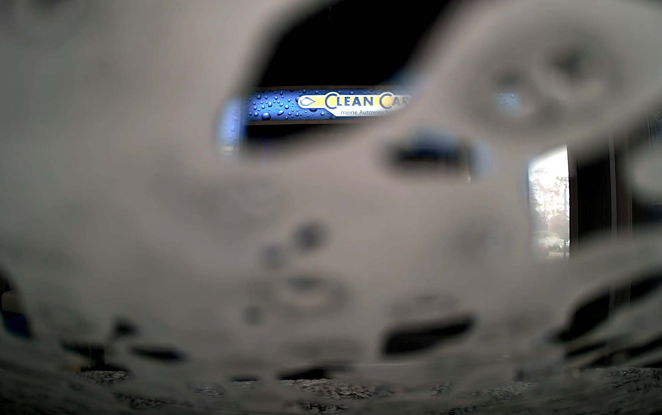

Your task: Follow the waypoints while adhering to traffic rules and regulations

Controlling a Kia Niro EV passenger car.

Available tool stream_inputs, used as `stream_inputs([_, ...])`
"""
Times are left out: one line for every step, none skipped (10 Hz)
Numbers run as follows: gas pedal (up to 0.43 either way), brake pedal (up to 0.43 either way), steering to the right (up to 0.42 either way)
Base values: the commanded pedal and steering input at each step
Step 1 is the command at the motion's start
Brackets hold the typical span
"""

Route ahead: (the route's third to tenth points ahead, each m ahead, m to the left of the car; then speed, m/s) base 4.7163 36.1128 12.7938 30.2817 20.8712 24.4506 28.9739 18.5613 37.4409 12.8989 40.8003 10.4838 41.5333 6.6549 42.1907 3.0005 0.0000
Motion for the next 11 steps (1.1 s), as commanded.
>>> stream_inputs([0.000,0.000,-0.014])
stream_inputs([0.000,0.000,-0.014])
stream_inputs([0.000,0.000,-0.015])
stream_inputs([0.000,0.000,-0.015])
stream_inputs([0.000,0.000,-0.014])
stream_inputs([0.000,0.000,-0.015])
stream_inputs([0.000,0.000,-0.014])
stream_inputs([0.000,0.000,-0.015])
stream_inputs([0.000,0.000,-0.014])
stream_inputs([0.000,0.000,-0.015])
stream_inputs([0.000,0.000,-0.014])
